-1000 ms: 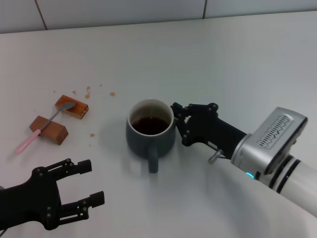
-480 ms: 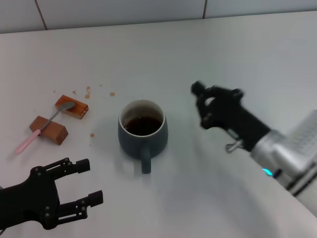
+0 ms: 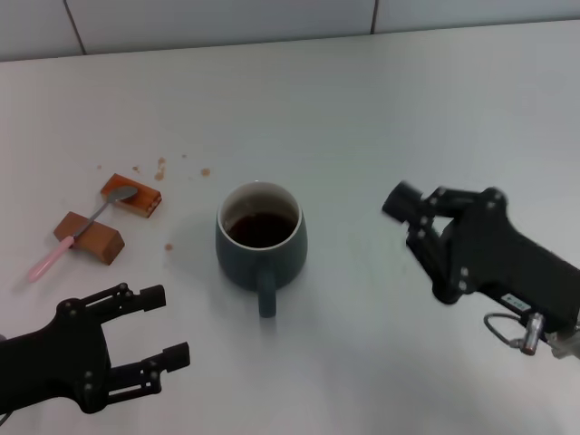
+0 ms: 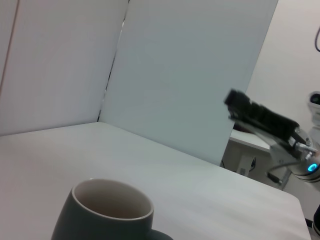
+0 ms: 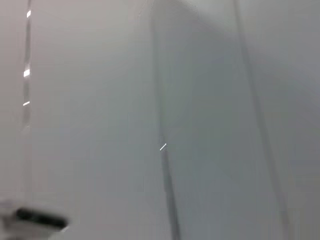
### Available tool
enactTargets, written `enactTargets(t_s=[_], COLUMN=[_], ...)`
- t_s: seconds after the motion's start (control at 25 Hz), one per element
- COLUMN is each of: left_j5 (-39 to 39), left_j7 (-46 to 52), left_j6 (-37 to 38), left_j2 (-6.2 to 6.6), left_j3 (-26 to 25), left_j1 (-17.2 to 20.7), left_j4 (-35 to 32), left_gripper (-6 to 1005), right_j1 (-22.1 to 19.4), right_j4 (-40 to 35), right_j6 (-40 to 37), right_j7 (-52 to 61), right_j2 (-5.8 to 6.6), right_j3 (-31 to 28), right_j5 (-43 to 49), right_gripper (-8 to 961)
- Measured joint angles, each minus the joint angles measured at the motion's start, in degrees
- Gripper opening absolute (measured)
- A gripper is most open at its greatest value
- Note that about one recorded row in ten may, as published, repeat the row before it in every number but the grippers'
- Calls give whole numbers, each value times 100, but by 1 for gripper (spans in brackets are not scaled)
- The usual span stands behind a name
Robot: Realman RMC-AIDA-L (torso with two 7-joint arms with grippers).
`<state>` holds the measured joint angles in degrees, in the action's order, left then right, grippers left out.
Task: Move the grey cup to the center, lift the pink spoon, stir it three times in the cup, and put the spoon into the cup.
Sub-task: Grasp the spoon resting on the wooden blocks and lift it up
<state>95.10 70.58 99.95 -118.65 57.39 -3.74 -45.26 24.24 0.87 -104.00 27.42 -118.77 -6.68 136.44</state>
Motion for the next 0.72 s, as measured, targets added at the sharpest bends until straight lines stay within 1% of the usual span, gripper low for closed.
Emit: enactTargets(t_s=[0.12,0.16,0.2,0.32,0.36,0.4,0.44,0.52,0.56,0.68,0.72], left_j5=[-31,-31,-39,-45,-45,-46,-46,-46,-46,-111,-111], left_j7=[-1,-1,-1,-1,-1,-15,-15,-76,-76,-153,-153], left_j6=[-2,-2,-2,-13,-13,-25,-25,-10,-10,30,30], left_j2=[7,7,8,9,9,9,9,9,9,10,10], left_j3=[1,1,1,-54,-54,-229,-229,-400,-400,-894,-894], left_j1=[-28,-28,-28,-29,-29,-31,-31,-31,-31,-35,-35], left_j4=[1,1,1,4,4,94,94,196,196,482,482], left_gripper=[794,794,794,793,793,793,793,793,793,793,793], right_j1=[329,500,500,592,591,580,574,568,566,552,545], right_j4=[-717,-1209,-1209,-1843,-2163,-2315,-2448,-2576,-2701,-2869,-2892], right_j6=[-100,-255,-255,-517,-607,-642,-669,-695,-711,-731,-735], right_j7=[1056,1612,1612,2155,2459,2599,2725,2856,2999,3199,3222], right_j2=[-3,-3,-3,-13,-21,-24,-26,-28,-33,-42,-44], right_j3=[5,37,37,258,342,340,339,341,344,325,324], right_j5=[742,1138,1138,1341,1323,1320,1319,1319,1319,1286,1252], right_gripper=[135,146,157,191,202,213,224,291,324,425,458])
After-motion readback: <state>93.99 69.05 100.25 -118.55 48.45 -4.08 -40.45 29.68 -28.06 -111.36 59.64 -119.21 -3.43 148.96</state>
